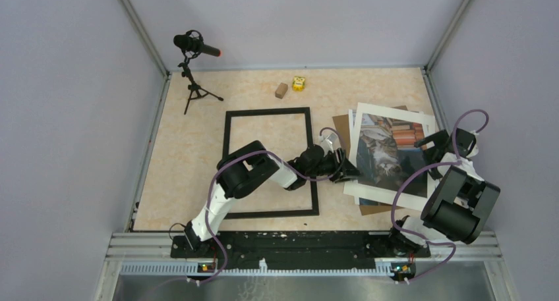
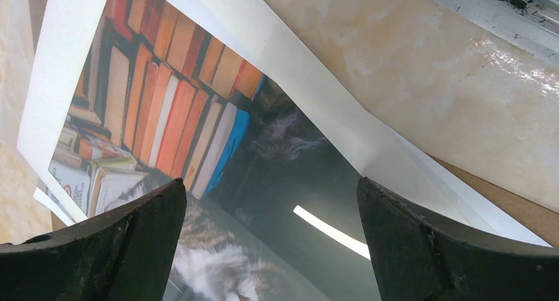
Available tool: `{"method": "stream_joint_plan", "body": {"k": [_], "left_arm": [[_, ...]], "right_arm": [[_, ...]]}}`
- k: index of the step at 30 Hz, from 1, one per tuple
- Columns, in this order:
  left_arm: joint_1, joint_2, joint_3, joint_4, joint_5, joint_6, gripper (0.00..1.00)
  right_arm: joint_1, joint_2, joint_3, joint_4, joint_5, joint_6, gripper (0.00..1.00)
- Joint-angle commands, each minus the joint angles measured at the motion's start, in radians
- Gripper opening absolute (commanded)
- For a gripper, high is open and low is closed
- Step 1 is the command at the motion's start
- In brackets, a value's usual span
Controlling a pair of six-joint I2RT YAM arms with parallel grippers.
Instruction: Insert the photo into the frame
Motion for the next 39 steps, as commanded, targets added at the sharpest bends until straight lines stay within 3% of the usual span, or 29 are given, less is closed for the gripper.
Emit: {"method": "stream_joint_plan", "body": {"k": [1,7,21,28,36,39], "left_arm": [[0.008,0.031,0.096,0.027,0.029,0.027,0.45],[0.016,0.054,0.16,-0.056,0.039,0.066,0.4],[0.081,-0.142,0.119,-0.451,-0.017,0.316,0.0],[0.126,-0.328,0.021,-0.566,-0.007,0.404,0.0],[0.257,-0.711,-0.25,-0.779,-0.06,0.489,0.0],[0.307,-0.863,-0.339,-0.903,-0.12,0.517,0.0]], "right_arm": [[0.003,0.055,-0.053,-0.096,-0.046,0.021,0.99],[0.005,0.054,-0.054,-0.094,-0.053,0.021,0.99],[0.063,-0.012,-0.041,-0.075,-0.1,-0.06,0.99],[0.141,-0.114,-0.029,-0.055,-0.206,-0.153,0.99],[0.239,-0.242,-0.018,-0.054,-0.314,-0.217,0.99],[0.34,-0.237,-0.011,-0.066,-0.335,-0.224,0.99]]}}
